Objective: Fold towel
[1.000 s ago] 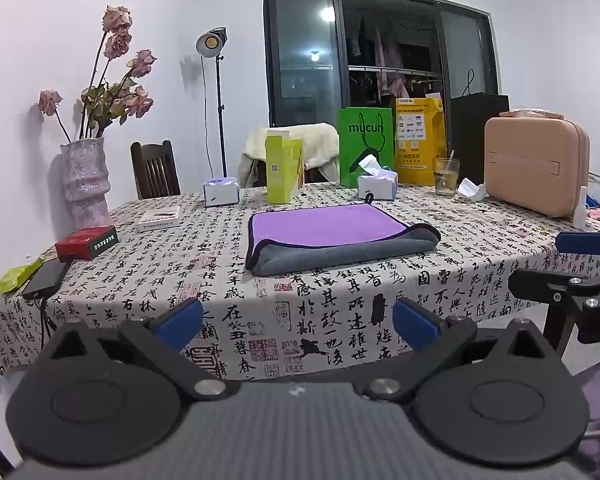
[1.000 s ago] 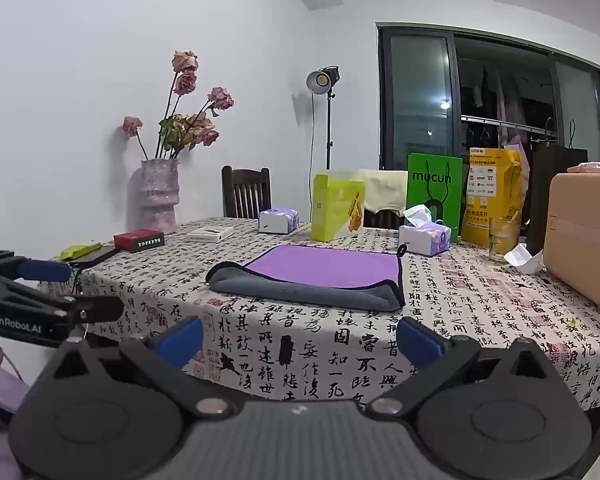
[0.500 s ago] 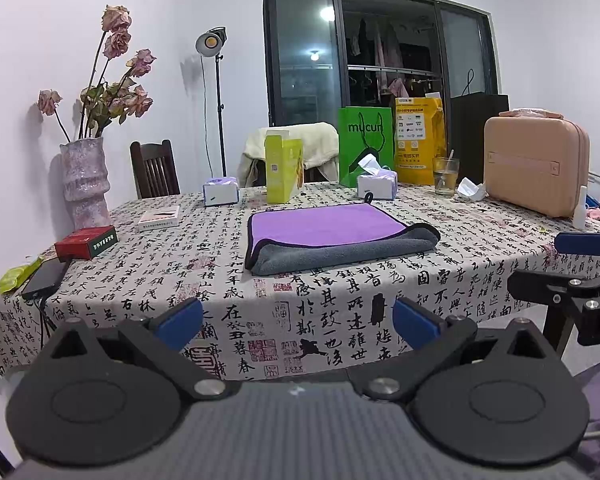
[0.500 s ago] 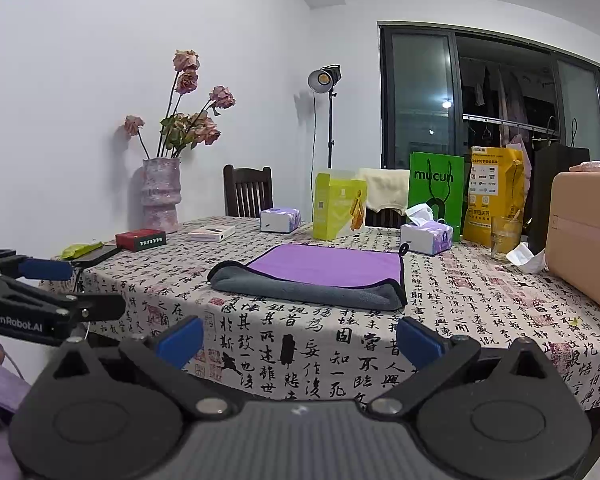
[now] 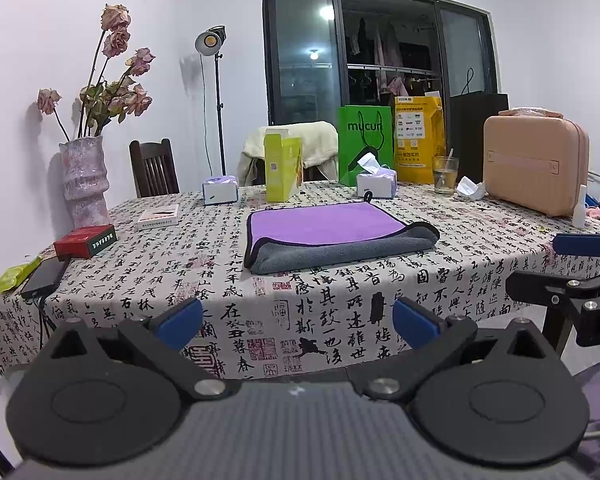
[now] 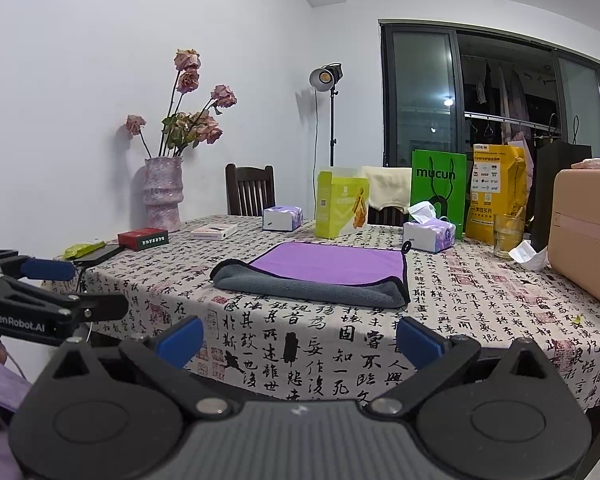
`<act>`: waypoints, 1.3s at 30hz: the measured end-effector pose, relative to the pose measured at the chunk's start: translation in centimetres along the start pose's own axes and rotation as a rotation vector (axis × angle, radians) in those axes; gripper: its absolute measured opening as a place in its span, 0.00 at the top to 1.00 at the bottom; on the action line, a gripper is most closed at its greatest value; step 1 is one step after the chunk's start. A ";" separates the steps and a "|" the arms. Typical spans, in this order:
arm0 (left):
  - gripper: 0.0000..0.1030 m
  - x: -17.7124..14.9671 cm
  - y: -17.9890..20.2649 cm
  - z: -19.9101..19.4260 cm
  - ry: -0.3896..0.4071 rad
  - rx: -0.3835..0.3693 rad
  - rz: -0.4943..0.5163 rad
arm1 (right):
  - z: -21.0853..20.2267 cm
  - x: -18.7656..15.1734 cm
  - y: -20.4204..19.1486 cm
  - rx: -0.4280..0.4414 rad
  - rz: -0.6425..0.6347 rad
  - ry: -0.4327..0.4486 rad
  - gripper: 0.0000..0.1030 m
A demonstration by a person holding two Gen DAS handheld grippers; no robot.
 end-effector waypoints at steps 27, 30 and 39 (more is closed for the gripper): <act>0.00 0.0 -0.2 0.0 -0.001 0.001 0.001 | 0.0 -0.2 -0.2 -0.002 0.002 0.002 0.00; 0.00 -0.1 -0.1 0.1 -0.003 0.000 0.003 | 0.0 -0.3 -0.1 -0.005 0.005 0.004 0.00; 0.00 -1.3 0.0 0.7 -0.010 0.013 0.010 | 0.0 -0.4 0.0 -0.014 -0.005 0.007 0.00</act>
Point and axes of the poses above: each gripper's, at about its wrist camera, not at the fingertips, and z roughly the way its jaws point, y to its right, x to its top, the point moved 5 cm from there along z, roughly the way its jaws point, and after that the axes turned 9 degrees about x, right-handed, at the moved point
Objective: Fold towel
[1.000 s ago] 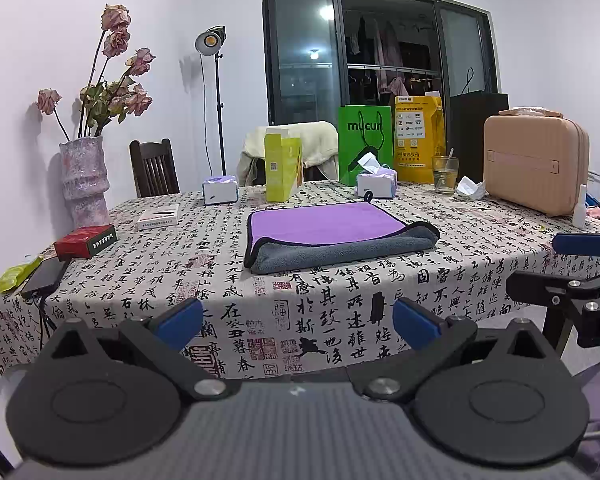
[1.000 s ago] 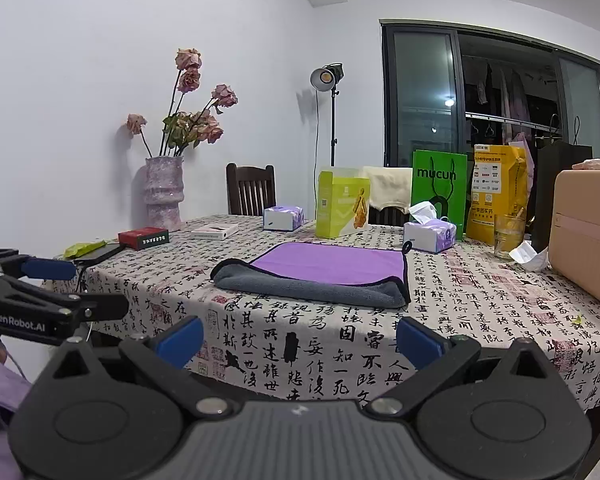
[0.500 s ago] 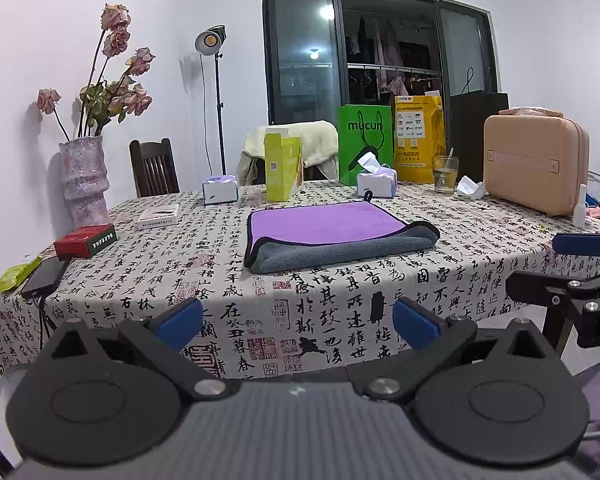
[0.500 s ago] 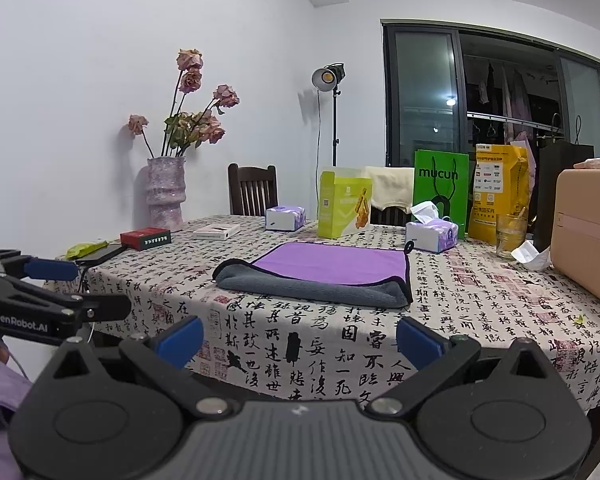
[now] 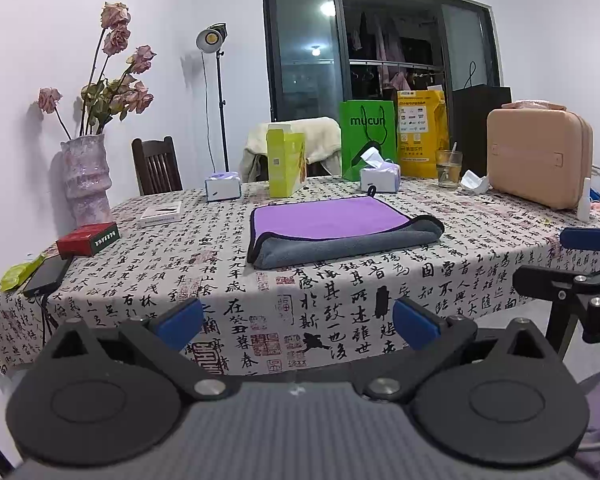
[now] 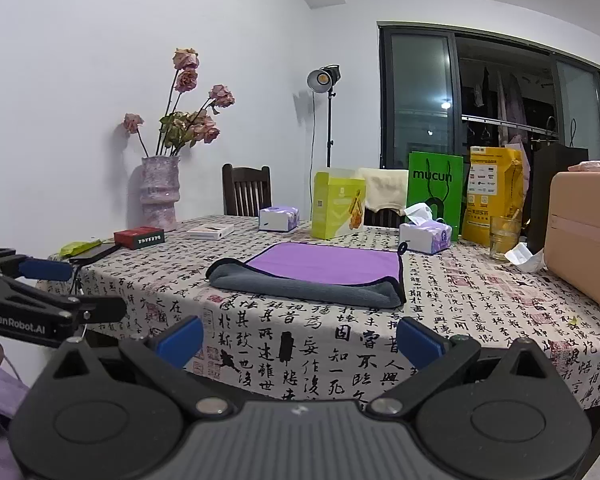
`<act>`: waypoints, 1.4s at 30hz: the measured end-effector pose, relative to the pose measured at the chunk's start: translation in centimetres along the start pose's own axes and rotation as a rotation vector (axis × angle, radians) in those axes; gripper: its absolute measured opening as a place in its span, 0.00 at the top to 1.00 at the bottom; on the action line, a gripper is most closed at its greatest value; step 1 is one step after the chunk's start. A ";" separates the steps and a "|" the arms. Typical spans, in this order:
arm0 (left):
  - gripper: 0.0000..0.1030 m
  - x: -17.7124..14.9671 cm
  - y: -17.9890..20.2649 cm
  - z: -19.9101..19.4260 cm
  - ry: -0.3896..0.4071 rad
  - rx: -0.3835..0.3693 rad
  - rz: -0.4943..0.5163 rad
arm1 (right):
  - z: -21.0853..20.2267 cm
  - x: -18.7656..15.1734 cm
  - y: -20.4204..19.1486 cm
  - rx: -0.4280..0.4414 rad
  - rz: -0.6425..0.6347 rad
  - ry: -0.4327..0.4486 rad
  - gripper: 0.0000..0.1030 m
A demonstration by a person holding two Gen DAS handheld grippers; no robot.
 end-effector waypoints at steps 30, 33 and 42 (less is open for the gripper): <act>0.00 0.4 0.6 9.9 -0.125 -0.023 0.020 | 7.7 -2.8 6.4 -0.039 0.110 -0.086 0.00; 0.00 0.9 0.5 11.7 -0.141 -0.025 0.011 | 9.1 -2.4 7.5 -0.046 0.124 -0.095 0.00; 0.00 2.9 0.6 16.7 -0.094 0.016 0.059 | 13.6 -0.7 10.7 -0.058 0.125 -0.105 0.00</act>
Point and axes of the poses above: each gripper's, at about its wrist camera, not at the fingertips, and z roughly the way its jaws point, y to its right, x to its top, the point moved 5 cm from there along z, roughly the way its jaws point, and after that the axes turned 9 degrees about x, right-handed, at the moved point
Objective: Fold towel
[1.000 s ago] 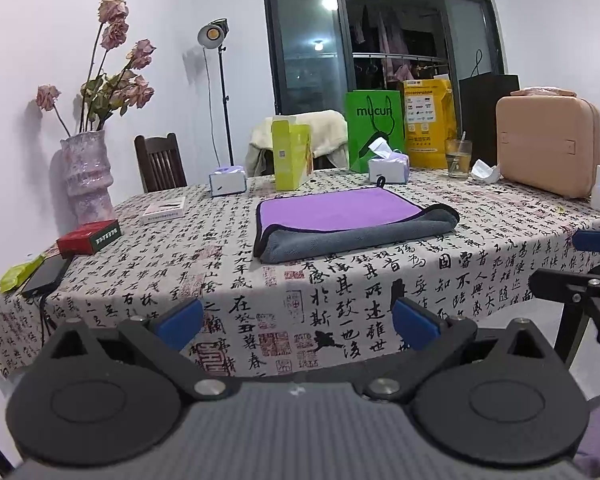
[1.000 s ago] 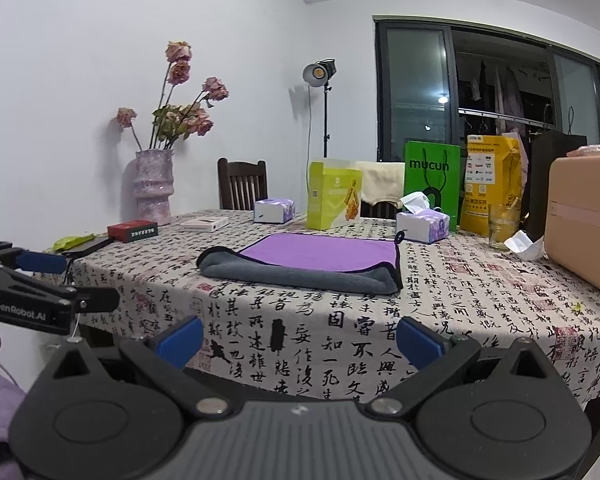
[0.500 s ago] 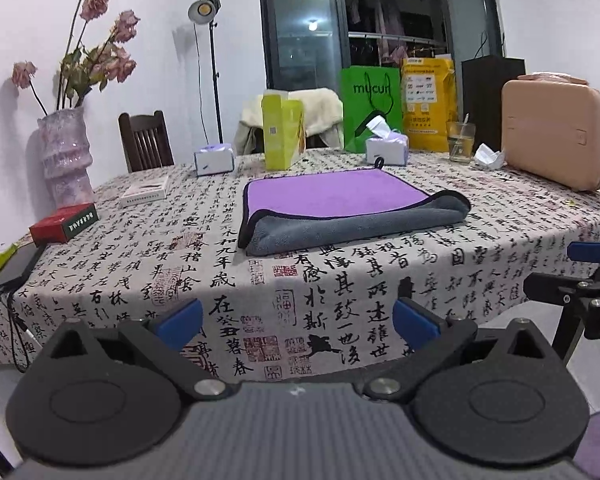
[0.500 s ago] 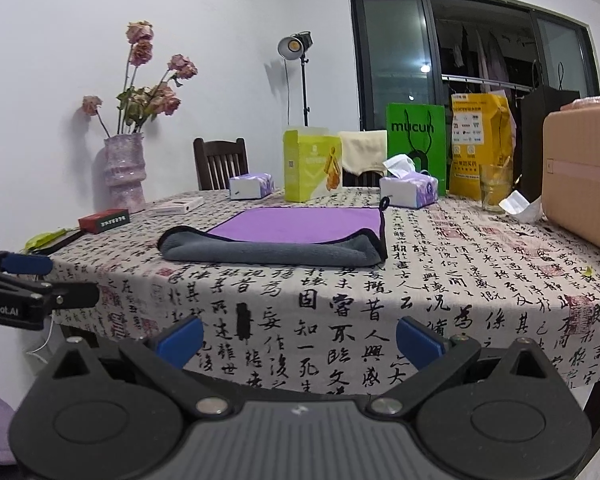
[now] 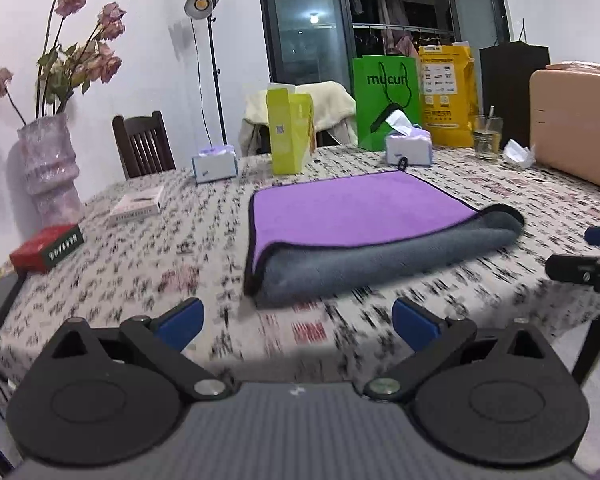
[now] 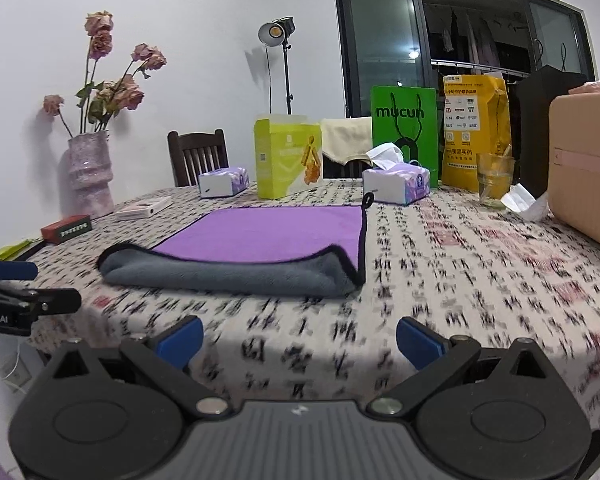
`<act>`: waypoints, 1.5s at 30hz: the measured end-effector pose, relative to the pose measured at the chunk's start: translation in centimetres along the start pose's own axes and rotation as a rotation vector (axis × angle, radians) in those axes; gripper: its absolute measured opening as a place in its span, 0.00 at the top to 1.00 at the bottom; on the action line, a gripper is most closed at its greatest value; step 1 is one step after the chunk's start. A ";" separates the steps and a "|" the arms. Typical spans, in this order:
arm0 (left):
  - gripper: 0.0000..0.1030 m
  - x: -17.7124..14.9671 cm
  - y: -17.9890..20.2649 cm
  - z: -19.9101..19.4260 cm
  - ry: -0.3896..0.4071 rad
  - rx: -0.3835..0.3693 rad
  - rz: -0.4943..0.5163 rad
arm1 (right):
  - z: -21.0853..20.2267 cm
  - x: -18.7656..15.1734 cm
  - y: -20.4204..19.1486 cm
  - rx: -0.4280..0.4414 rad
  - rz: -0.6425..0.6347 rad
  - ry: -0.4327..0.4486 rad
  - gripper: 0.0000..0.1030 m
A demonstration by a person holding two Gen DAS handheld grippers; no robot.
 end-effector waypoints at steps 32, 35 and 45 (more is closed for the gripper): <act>0.91 2.1 -1.0 9.0 -0.161 -0.060 -0.012 | 10.5 3.2 3.6 0.031 -0.063 -0.148 0.97; 0.94 2.5 -0.9 9.0 -0.151 -0.050 0.004 | 10.3 3.4 3.4 0.027 -0.050 -0.138 0.96; 0.94 5.5 -1.5 9.4 -0.079 -0.040 -0.013 | 10.2 5.9 3.5 0.028 -0.099 -0.076 0.96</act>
Point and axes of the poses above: each gripper's, at about its wrist camera, not at the fingertips, and z roughly the way its jaws point, y to its right, x to its top, the point moved 5 cm from there along z, roughly the way its jaws point, and after that the axes turned 9 degrees about x, right-handed, at the moved point
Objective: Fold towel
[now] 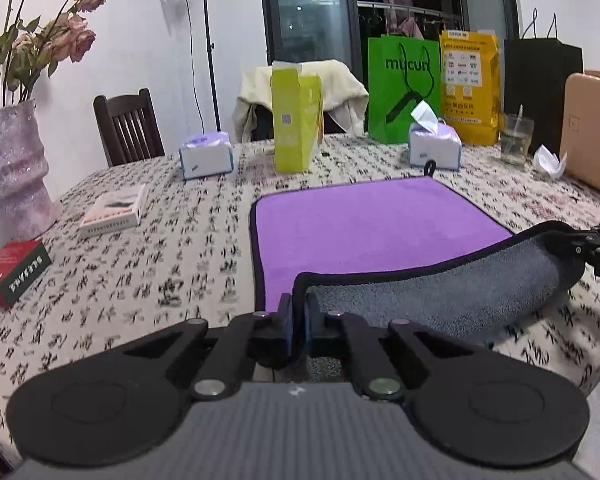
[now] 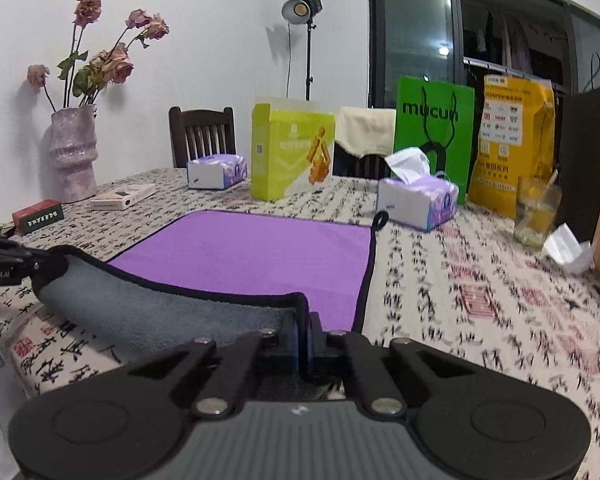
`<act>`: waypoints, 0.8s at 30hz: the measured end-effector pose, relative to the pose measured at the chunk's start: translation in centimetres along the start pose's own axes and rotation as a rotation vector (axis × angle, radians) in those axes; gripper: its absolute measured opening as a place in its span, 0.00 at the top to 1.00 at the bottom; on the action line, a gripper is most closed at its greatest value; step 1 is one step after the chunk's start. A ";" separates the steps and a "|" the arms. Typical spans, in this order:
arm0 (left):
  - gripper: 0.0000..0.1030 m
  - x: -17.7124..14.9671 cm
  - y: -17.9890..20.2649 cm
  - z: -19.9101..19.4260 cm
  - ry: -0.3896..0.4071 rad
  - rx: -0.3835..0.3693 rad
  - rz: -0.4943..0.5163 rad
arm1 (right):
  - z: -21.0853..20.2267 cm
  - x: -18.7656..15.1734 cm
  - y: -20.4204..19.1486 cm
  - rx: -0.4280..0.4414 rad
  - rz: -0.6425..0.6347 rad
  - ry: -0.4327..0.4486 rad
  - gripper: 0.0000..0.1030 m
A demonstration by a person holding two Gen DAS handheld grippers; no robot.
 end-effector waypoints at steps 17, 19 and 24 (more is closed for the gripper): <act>0.94 6.8 -1.3 5.0 0.045 -0.042 -0.006 | 4.3 6.7 4.0 0.058 0.026 0.040 0.96; 0.94 7.6 -1.6 6.0 0.035 -0.053 -0.004 | 5.0 7.7 4.4 0.060 0.016 0.040 0.96; 0.94 9.7 -1.9 8.1 0.028 -0.081 -0.001 | 6.8 9.3 5.8 0.070 0.030 0.023 0.96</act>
Point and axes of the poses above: each gripper's, at about its wrist camera, not at the fingertips, and z roughly the way its jaws point, y to its right, x to its top, the point moved 5 cm from there along z, roughly the way its jaws point, and after that the axes turned 9 degrees about x, right-handed, at the moved point
